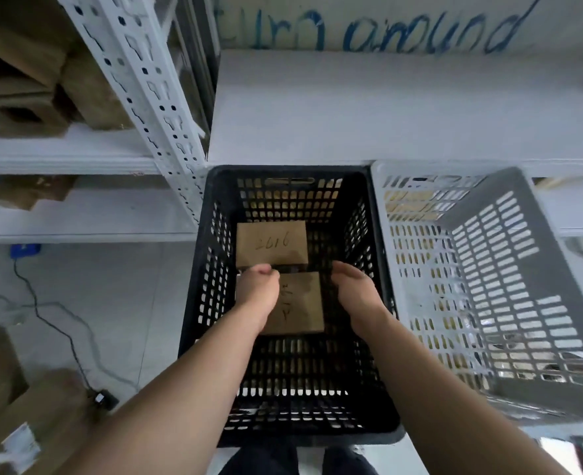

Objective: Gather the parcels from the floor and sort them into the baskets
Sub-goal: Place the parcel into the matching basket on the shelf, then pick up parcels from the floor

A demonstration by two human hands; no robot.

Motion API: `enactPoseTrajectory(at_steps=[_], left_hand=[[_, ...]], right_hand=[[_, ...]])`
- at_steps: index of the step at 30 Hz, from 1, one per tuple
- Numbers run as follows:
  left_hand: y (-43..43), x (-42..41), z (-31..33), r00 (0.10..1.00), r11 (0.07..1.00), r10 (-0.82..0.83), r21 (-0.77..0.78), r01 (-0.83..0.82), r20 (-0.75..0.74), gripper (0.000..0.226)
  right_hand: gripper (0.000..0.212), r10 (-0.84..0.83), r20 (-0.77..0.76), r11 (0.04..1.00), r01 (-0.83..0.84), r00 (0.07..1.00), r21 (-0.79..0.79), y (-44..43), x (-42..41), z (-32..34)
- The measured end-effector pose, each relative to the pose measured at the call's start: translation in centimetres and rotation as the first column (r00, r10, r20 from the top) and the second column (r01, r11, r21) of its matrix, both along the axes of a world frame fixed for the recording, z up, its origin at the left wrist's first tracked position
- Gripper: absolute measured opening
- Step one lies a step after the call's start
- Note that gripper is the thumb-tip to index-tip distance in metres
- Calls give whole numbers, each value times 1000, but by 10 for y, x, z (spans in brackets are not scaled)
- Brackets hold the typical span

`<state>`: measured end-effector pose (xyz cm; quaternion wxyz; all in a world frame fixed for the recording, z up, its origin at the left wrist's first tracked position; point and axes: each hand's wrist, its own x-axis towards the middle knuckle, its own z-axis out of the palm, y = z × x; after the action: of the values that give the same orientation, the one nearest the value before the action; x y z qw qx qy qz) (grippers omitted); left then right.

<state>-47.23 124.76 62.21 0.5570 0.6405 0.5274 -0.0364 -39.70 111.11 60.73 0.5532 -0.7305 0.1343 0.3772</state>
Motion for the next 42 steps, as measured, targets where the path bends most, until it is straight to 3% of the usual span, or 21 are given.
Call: enactPoseTrajectory(at_steps=[7, 14, 21, 30, 42], left_hand=[[-51, 28, 59, 967, 1000, -23, 3, 23, 255, 30], [-161, 60, 104, 909, 989, -136, -2, 149, 394, 26], [-327, 72, 123, 848, 941, -311, 15, 337, 430, 27], [-548, 73, 123, 754, 852, -452, -19, 523, 476, 32], [-684, 148, 64, 772, 803, -540, -70, 592, 335, 33]], right_hand=[[37, -98, 263, 994, 80, 960, 78, -53, 8, 74], [36, -291, 369, 956, 253, 883, 149, -168, 9, 132], [32, -456, 397, 890, 419, 796, 181, -343, 1, 154], [37, -551, 429, 815, 573, 716, 90, -569, -21, 154], [37, -663, 325, 722, 690, 674, 42, -724, 33, 99]])
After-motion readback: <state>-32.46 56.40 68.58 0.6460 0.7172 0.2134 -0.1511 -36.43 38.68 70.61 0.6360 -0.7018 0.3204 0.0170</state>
